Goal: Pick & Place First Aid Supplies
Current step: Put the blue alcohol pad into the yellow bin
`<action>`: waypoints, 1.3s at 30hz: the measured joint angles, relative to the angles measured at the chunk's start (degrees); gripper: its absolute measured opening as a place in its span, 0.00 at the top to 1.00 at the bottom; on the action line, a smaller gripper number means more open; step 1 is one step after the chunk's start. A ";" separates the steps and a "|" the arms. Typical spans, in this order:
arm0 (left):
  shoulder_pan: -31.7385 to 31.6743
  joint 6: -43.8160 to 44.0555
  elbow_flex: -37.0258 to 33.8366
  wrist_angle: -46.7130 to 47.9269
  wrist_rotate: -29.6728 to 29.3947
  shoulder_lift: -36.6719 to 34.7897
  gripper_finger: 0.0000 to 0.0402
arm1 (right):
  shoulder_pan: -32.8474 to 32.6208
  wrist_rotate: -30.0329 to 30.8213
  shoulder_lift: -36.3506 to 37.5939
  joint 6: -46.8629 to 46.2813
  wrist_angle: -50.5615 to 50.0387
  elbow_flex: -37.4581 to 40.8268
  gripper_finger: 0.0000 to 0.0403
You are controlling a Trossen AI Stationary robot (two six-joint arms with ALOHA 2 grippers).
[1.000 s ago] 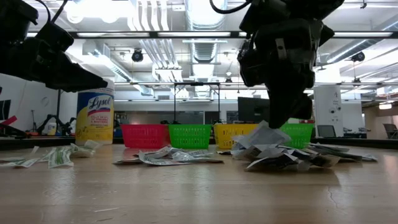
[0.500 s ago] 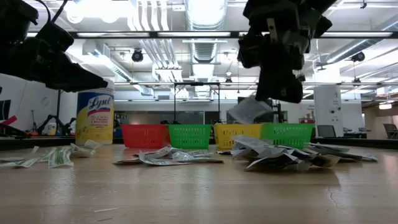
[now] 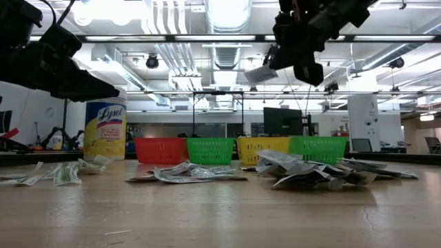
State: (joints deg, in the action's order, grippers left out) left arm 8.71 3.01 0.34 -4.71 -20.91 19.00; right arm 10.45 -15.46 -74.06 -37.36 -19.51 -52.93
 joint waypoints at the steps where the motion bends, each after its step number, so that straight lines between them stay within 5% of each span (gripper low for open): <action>1: 0.00 0.00 0.00 0.00 0.00 0.00 0.61 | 1.05 0.03 0.84 0.48 0.01 0.00 0.98; 19: -0.01 0.00 0.00 0.02 0.00 0.01 0.61 | 17.94 0.52 4.40 9.53 1.09 0.00 0.98; 39: -0.02 -0.02 0.00 0.02 -0.02 0.00 0.61 | 18.18 7.72 -10.38 11.58 1.71 -0.81 0.98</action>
State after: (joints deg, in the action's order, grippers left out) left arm 8.69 2.99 0.34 -4.69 -20.93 19.00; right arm 28.63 -7.75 -84.44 -25.78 -17.80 -53.74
